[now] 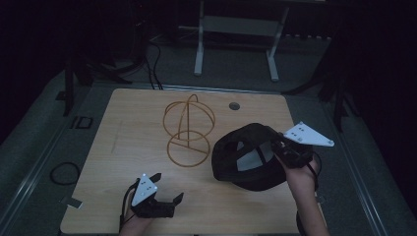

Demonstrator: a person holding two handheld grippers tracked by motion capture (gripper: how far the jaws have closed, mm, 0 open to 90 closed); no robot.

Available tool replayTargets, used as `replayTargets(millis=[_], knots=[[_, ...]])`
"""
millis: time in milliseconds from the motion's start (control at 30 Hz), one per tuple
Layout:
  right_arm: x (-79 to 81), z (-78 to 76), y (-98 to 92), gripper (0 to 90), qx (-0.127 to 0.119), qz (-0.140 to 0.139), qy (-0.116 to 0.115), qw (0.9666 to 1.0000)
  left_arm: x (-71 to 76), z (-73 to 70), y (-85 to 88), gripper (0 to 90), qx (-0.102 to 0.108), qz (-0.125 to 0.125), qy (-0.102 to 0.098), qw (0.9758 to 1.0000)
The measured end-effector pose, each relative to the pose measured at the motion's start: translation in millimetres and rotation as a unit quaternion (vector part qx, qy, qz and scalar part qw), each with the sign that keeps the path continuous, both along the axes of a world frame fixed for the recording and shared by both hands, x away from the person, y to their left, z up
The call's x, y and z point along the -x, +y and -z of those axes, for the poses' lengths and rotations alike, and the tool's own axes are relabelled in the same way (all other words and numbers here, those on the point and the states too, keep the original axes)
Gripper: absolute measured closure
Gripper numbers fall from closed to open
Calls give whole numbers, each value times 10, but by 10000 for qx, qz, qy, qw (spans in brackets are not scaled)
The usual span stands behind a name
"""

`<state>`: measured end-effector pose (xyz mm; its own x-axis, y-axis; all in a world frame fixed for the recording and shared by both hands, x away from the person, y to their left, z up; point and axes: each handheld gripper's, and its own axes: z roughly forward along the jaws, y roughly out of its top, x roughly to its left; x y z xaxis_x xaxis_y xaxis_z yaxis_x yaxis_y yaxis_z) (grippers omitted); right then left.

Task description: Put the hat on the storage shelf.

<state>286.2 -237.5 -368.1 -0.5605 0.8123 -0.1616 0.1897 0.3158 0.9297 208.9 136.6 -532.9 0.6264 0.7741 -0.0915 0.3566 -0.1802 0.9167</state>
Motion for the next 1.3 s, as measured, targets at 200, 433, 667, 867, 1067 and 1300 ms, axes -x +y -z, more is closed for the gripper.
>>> replayTargets(millis=[200, 433, 667, 867, 1067, 1300], knots=[[70, 16, 26, 882, -24, -89, -24, 10000, -45, -73, -209, 41, 88, 219, -35, 9997], [106, 28, 61, 882, -82, -200, -14, 9998, -116, -172, -466, 43, 112, 527, -46, 9985], [137, 16, 88, 882, -159, -251, -68, 9995, -190, -280, -627, 55, 151, 636, -67, 9978], [171, 22, 142, 881, -152, -384, -103, 9991, -301, -398, -760, 71, 248, 680, -104, 9973], [211, 46, 201, 882, -94, -490, -134, 9987, -376, -463, -856, 166, 361, 531, -273, 9976], [255, 94, 185, 881, -114, -554, -139, 9983, -418, -537, -852, 488, 587, 504, -236, 9967]])
